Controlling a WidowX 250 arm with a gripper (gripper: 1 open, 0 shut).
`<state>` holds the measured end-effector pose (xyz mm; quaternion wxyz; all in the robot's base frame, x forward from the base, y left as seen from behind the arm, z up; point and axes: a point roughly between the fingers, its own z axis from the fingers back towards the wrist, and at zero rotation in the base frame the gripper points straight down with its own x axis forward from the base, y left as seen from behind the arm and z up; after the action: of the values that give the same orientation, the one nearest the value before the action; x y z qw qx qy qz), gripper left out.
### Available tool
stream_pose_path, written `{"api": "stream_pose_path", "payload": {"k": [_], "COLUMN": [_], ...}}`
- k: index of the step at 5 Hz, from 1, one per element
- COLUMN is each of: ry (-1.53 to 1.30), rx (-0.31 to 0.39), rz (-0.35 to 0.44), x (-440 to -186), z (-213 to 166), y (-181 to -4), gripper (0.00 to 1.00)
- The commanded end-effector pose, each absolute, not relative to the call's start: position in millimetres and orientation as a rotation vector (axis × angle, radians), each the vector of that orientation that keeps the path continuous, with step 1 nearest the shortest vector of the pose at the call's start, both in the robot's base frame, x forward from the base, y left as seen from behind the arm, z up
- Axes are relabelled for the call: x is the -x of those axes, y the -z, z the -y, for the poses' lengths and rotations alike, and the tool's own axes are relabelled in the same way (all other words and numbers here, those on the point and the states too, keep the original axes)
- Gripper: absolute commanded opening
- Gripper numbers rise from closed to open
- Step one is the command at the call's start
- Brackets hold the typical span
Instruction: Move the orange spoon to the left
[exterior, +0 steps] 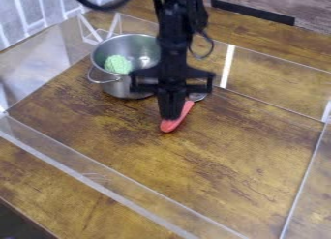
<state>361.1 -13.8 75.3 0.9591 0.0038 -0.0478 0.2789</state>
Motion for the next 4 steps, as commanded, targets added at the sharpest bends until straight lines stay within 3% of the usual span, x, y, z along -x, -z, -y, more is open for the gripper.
{"api": "stream_pose_path", "payload": {"k": [1,2,3,4], "ry": [-0.538,-0.527,-0.481,-0.447], "rx": [0.033,0.045,0.053,0.056], "rz": [0.176,0.185,0.181,0.171], "x": [-366.7,-372.5,-379.7,-387.3], "z": [-2.7,-4.3,-1.8,-0.7], "y": [-120.2,-118.7,-102.2,-83.4], "gripper": [0.0,0.0,1.0,1.0]}}
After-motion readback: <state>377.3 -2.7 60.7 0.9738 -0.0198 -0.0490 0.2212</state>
